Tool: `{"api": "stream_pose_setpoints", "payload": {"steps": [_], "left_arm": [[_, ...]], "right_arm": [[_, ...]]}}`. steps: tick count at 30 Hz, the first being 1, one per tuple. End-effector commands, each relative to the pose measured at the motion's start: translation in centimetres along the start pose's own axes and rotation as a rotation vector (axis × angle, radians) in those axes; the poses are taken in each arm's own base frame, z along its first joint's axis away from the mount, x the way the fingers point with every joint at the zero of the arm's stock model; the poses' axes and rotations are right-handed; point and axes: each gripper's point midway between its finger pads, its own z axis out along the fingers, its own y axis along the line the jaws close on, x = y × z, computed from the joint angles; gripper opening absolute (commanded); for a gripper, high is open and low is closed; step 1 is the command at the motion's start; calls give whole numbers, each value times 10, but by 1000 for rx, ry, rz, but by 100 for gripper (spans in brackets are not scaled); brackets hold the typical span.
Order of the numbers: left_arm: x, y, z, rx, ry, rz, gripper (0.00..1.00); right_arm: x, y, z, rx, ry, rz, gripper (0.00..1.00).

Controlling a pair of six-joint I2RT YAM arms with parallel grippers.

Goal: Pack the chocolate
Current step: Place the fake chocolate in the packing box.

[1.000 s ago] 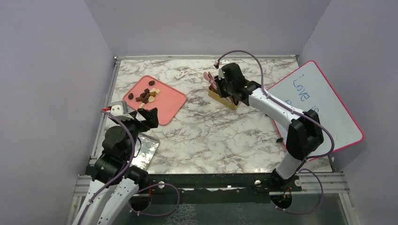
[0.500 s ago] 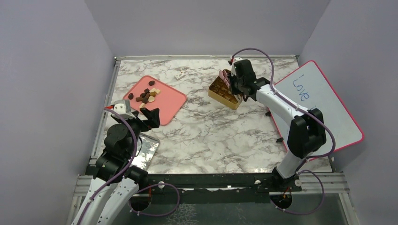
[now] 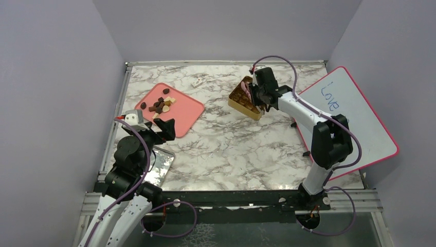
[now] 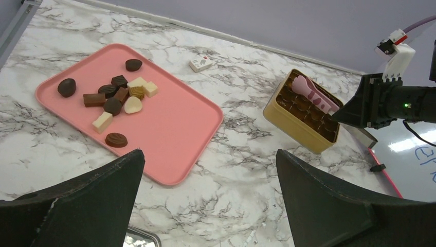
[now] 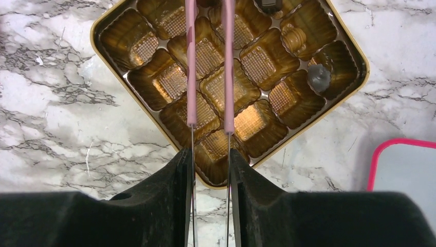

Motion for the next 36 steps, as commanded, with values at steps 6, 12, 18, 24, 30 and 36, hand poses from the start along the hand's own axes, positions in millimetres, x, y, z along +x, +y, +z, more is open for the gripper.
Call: {"api": "stream_pose_setpoints", "payload": {"steps": [6, 12, 18, 24, 30, 36], "left_arm": [[-3, -5, 2, 28, -17, 5, 99], [-5, -4, 0, 24, -29, 4, 99], [-5, -4, 0, 25, -30, 5, 99], [-6, -3, -1, 25, -35, 4, 99], [-9, -2, -1, 16, -49, 3, 99], [-11, 0, -2, 14, -57, 2, 99]], "right_arm": [[-22, -9, -11, 23, -56, 3, 36], [-27, -3, -23, -18, -67, 13, 36], [-32, 0, -38, -45, -90, 8, 36], [-40, 14, -54, -124, -122, 10, 36], [-48, 43, -67, -211, -174, -22, 36], [-47, 88, -71, -286, -188, -64, 36]]}}
